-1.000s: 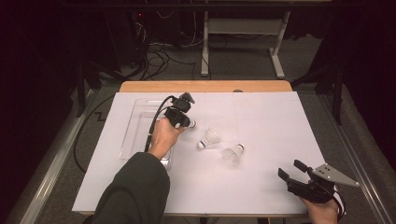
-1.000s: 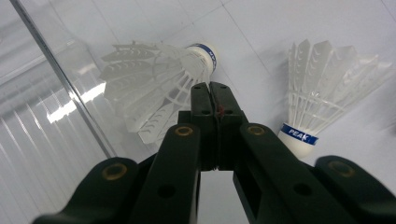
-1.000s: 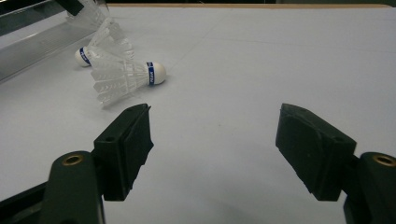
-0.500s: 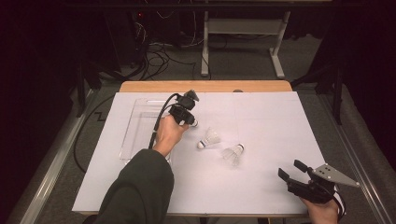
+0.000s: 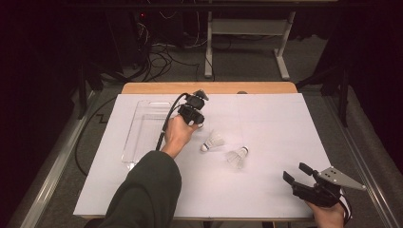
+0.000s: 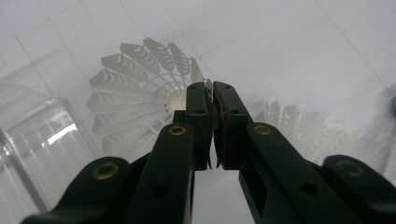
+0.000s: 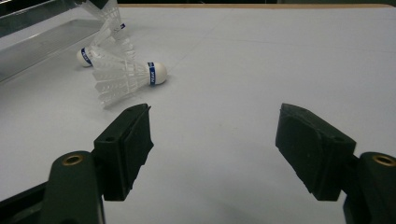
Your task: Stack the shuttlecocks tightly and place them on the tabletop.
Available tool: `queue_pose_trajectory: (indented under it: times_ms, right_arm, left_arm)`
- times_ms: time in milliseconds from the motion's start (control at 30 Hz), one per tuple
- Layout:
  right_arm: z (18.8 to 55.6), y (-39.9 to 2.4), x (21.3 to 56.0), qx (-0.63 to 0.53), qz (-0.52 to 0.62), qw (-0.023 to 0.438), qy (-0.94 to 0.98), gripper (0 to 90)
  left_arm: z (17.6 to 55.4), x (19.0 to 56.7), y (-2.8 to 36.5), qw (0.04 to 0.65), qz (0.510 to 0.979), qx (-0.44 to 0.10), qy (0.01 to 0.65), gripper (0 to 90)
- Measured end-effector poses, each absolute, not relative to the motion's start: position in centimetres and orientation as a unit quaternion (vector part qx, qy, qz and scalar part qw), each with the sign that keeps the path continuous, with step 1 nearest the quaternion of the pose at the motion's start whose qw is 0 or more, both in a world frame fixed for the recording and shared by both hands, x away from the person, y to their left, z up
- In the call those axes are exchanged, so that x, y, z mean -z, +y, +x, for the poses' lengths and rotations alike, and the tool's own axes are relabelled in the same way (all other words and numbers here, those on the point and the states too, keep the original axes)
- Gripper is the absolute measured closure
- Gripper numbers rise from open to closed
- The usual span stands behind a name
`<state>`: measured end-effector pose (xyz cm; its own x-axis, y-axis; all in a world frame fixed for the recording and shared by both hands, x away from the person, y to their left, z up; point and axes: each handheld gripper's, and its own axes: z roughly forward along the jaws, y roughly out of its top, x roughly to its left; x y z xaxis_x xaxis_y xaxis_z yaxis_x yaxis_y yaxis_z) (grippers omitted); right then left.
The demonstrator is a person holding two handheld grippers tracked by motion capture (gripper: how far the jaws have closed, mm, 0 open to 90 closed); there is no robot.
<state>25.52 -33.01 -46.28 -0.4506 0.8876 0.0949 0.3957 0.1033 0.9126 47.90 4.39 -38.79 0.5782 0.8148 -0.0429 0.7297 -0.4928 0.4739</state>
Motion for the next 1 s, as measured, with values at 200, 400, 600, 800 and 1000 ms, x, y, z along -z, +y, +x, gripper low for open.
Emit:
queue_pose_trajectory:
  times_ms: [200,400,600,800,1000]
  right_arm:
    - [25.5,-33.0,46.3,-0.488,0.459,0.252,0.699,27.5]
    - [25.5,-33.0,46.3,-0.488,0.459,0.251,0.699,27.5]
    - [25.5,-33.0,46.3,-0.488,0.458,0.251,0.699,27.5]
    - [25.4,-33.1,46.3,-0.49,0.459,0.25,0.698,27.5]
    - [25.5,-33.1,46.3,-0.49,0.459,0.249,0.698,27.5]
  left_arm:
    - [48.1,39.1,3.9,0.238,0.858,-0.092,0.445,85.8]
    - [48.4,39.3,3.5,0.245,0.858,-0.09,0.442,85.9]
    - [48.5,39.5,2.5,0.24,0.864,-0.092,0.434,85.9]
    - [48.9,39.8,1.8,0.24,0.865,-0.087,0.431,85.9]
    - [49.4,40.0,1.0,0.243,0.866,-0.078,0.431,85.9]
